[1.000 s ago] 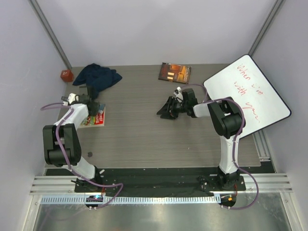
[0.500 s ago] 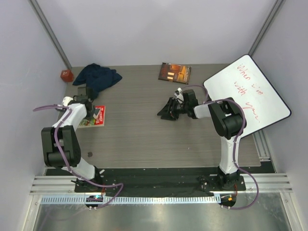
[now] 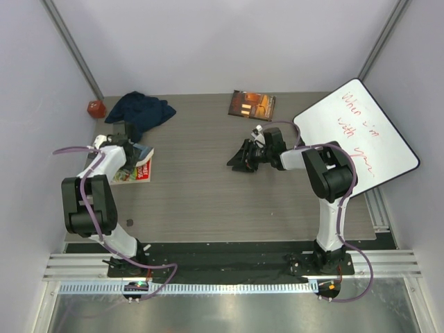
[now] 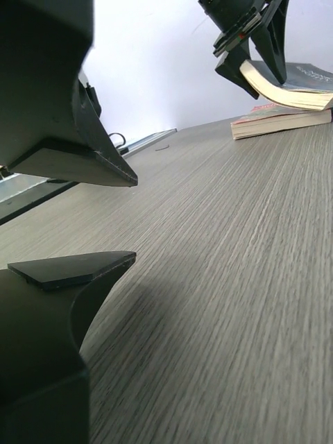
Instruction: Fold and stack the t-shirts
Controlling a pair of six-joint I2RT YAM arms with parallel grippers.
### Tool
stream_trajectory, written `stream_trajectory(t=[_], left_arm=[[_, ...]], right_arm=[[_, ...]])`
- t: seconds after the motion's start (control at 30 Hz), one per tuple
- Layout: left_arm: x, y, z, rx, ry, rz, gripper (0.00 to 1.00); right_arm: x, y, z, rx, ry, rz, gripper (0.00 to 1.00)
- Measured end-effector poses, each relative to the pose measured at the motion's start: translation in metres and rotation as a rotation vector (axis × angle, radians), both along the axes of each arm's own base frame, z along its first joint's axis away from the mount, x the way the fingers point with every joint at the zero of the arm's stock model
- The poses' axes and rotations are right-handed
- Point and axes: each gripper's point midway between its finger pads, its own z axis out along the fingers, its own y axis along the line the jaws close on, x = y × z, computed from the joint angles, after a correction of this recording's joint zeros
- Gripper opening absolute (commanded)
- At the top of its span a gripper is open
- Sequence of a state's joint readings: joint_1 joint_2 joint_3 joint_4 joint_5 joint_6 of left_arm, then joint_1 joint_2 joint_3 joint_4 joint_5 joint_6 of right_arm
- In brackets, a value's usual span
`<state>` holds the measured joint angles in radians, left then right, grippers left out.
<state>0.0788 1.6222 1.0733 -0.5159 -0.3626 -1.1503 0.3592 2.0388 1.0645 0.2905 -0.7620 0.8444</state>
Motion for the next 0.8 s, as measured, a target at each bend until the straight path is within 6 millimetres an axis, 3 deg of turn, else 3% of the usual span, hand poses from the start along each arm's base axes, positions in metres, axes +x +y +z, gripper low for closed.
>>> stream_trajectory(t=[0.07,0.23,0.6,0.7,0.8], left_arm=[[-0.002,0.0,0.002,0.003,0.003,-0.006,0.57],[-0.011,-0.002,0.017,0.005,-0.004,-0.026,0.57],[-0.038,-0.004,0.133,0.061,-0.328,-0.06,0.73],[-0.024,-0.019,0.137,0.028,-0.388,-0.156,0.74],[0.008,-0.046,0.117,-0.022,-0.327,-0.302,0.72]], right_arm=[[0.001,0.0,0.001,0.002,-0.001,-0.001,0.48],[0.002,0.001,0.003,0.006,-0.002,-0.003,0.48],[0.005,-0.002,-0.003,-0.014,0.005,-0.035,0.49],[0.005,-0.007,-0.011,-0.048,0.012,-0.067,0.51],[0.01,-0.011,-0.008,-0.074,-0.01,-0.096,0.53]])
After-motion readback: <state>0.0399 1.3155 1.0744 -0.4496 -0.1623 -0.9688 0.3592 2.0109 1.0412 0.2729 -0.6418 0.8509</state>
